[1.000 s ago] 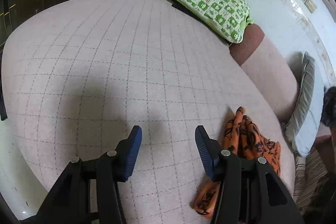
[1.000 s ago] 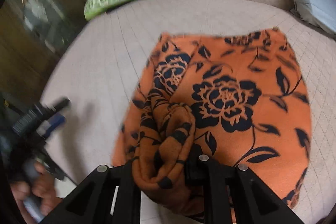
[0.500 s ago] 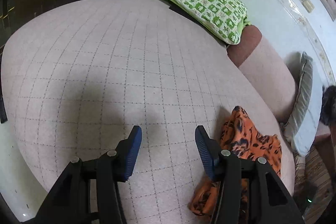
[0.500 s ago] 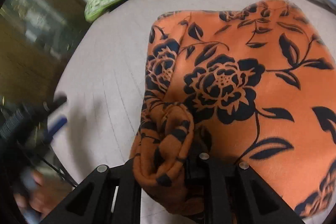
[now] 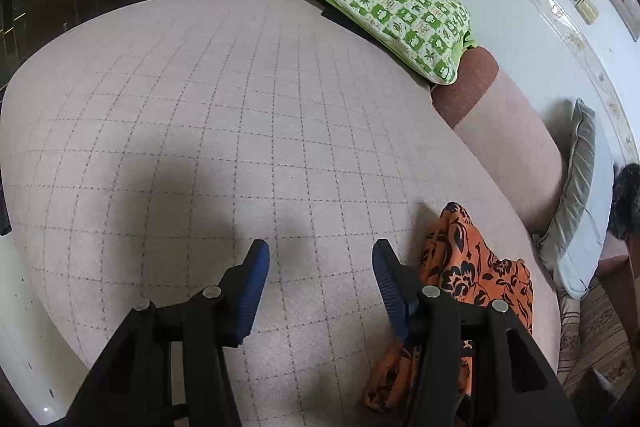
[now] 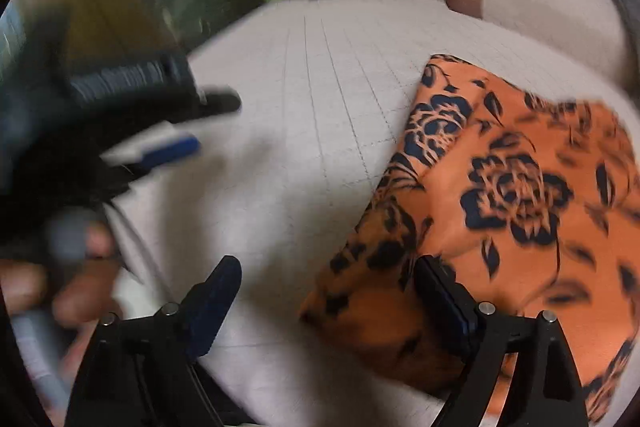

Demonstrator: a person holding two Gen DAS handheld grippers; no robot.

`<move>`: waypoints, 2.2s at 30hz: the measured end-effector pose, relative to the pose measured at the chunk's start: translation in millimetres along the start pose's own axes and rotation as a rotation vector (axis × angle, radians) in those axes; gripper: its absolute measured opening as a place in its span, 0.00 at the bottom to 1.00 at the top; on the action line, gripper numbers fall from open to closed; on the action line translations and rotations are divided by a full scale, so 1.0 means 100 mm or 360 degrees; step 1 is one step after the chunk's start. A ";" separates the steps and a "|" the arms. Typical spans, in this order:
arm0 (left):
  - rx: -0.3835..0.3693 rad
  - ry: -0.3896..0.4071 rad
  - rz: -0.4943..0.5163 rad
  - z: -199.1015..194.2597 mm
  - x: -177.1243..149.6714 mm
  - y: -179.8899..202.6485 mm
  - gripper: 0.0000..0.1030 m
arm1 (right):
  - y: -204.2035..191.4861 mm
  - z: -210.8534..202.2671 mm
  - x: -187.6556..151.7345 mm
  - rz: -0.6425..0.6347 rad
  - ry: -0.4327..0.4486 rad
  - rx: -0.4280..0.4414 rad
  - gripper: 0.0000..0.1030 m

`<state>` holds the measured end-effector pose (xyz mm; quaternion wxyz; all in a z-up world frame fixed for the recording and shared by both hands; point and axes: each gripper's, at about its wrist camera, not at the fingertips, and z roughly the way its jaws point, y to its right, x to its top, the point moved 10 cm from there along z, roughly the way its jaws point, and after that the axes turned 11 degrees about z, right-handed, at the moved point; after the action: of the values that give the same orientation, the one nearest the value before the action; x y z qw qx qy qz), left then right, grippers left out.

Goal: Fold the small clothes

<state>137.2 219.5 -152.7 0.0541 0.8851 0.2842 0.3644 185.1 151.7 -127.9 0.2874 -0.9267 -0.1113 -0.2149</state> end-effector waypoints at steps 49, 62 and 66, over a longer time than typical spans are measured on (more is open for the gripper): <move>-0.0251 -0.0255 0.0771 -0.16 -0.71 0.95 0.45 | 1.40 -1.53 0.26 0.0623 0.0238 0.0576 0.87; -0.0213 -0.0379 0.0684 0.28 -0.66 0.89 0.51 | 1.84 -1.06 0.58 0.0988 0.0097 0.0748 0.82; -0.0364 -0.0197 0.0775 0.08 -0.40 1.27 0.51 | 1.63 -1.10 0.96 0.0872 0.0108 0.0882 0.82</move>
<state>178.5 92.6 -144.8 0.0818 0.9361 0.0164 0.3417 286.7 -35.8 -81.2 0.5771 -0.8017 0.0961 -0.1225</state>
